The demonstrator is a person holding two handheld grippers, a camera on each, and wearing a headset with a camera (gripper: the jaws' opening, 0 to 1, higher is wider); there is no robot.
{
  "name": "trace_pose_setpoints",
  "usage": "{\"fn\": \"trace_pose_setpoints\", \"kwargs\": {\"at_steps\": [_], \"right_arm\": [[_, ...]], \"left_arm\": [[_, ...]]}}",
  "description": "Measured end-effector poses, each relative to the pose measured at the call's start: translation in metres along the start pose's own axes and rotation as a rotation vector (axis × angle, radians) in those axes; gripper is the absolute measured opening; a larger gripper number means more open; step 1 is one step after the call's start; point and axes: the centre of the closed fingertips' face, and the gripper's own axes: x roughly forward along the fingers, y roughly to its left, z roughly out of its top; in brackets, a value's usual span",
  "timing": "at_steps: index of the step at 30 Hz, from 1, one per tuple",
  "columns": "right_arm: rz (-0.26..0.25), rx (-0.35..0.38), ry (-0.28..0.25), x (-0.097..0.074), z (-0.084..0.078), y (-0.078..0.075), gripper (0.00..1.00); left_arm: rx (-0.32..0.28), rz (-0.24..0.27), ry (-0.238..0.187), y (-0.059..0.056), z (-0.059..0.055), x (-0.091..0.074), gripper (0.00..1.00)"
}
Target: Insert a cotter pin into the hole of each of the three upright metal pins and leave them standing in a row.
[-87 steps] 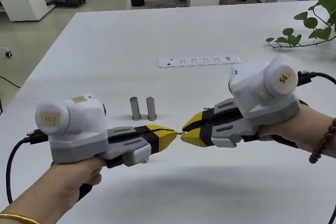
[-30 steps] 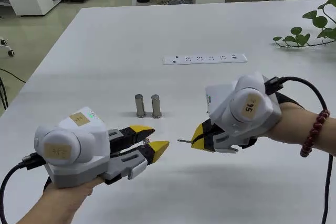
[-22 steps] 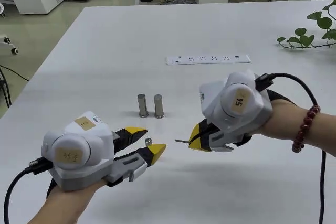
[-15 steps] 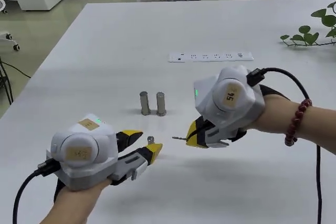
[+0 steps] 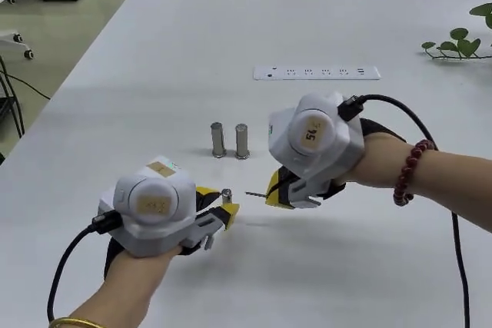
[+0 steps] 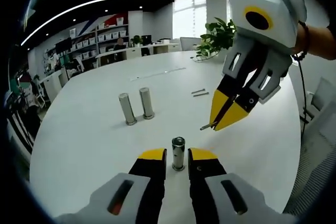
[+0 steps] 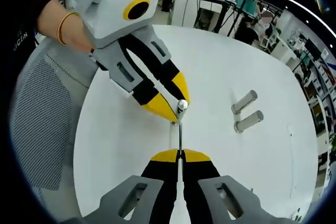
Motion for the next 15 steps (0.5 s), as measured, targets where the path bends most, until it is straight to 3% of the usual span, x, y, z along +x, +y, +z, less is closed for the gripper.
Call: {"fn": "trace_pose_setpoints", "kwargs": {"at_steps": [8,15], "right_arm": [[-0.01,-0.005,0.019,0.009,0.001,-0.003,0.0],[-0.003,-0.012,0.018,0.015,0.006,-0.001,0.0]], "left_arm": [[-0.003,-0.006,0.009,0.001,-0.004,0.005,0.12],[-0.064,-0.019,-0.002,0.003,-0.006,0.009,0.11]]}}
